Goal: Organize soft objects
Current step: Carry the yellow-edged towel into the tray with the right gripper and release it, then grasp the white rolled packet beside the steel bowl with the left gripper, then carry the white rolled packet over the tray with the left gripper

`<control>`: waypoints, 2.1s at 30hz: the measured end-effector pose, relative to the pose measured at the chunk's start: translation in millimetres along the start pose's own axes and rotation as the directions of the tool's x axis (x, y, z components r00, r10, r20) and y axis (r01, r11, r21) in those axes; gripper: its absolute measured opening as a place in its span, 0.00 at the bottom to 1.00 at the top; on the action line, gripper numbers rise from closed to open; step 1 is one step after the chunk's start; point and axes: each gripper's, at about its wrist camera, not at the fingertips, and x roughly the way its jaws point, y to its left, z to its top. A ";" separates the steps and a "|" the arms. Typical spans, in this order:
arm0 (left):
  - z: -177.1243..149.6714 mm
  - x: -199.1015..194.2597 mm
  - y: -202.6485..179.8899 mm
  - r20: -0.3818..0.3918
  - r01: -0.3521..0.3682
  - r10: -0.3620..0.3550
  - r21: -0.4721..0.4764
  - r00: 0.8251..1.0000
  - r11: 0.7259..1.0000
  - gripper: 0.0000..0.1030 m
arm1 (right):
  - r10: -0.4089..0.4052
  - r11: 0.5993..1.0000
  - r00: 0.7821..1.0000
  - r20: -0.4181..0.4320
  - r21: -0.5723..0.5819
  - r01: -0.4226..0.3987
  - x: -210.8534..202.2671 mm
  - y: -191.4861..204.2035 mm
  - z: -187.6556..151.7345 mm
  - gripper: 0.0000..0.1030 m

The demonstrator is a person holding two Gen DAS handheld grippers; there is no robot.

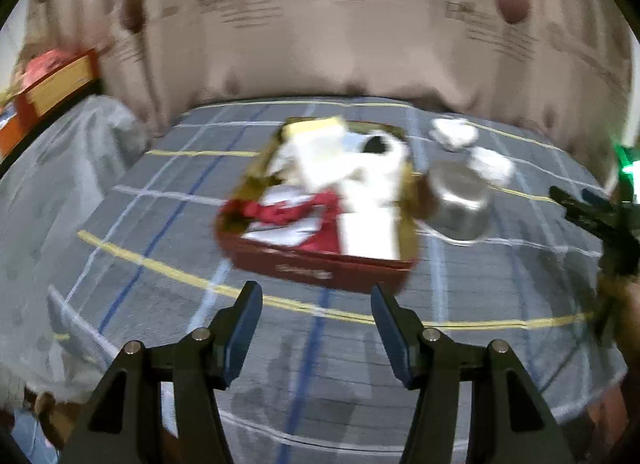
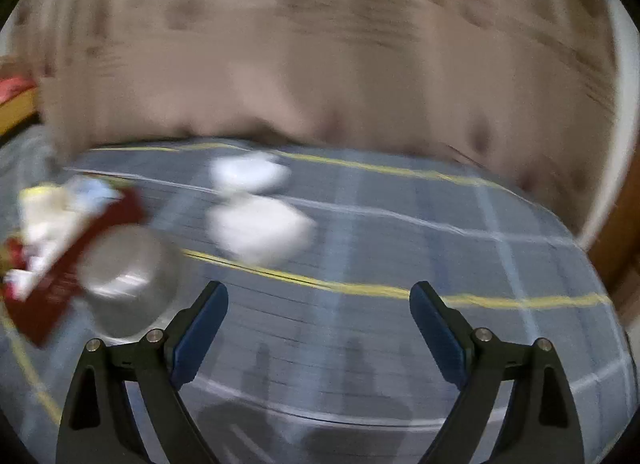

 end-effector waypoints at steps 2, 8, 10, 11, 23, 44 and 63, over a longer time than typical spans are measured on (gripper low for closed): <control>7.3 -1.6 -11.7 -0.004 0.062 -0.062 0.029 0.998 0.998 0.56 | -0.066 0.997 0.997 -0.031 0.025 0.066 9.0 -30.6 -10.8 0.88; 67.9 13.1 -60.4 -0.044 0.182 -0.176 0.184 0.983 0.966 0.56 | -0.107 0.988 0.991 -0.083 0.107 0.115 19.7 -73.4 -21.9 0.97; 97.6 24.9 -82.9 -0.062 0.218 -0.209 0.265 0.976 0.939 0.56 | -0.123 0.983 0.986 -0.116 0.122 0.137 25.4 -76.0 -22.4 0.97; 109.4 30.1 -93.3 -0.068 0.225 -0.215 0.300 0.974 0.927 0.56 | -0.129 0.982 0.984 -0.120 0.121 0.143 24.5 -75.3 -22.6 0.98; 213.4 167.6 -198.6 -0.187 0.288 -0.220 0.558 0.957 0.778 0.56 | -0.056 0.984 0.994 -0.091 0.165 0.071 18.2 -82.9 -24.4 0.99; 237.7 311.5 -241.1 -0.370 0.320 -0.091 0.624 0.925 0.713 0.57 | 0.000 0.970 0.998 -0.057 0.241 0.014 11.7 -95.9 -26.2 1.00; 230.8 243.9 -182.4 -0.147 0.184 -0.134 0.414 0.980 0.891 0.16 | 0.014 0.958 0.994 -0.113 0.285 0.018 23.3 -101.6 -27.8 1.00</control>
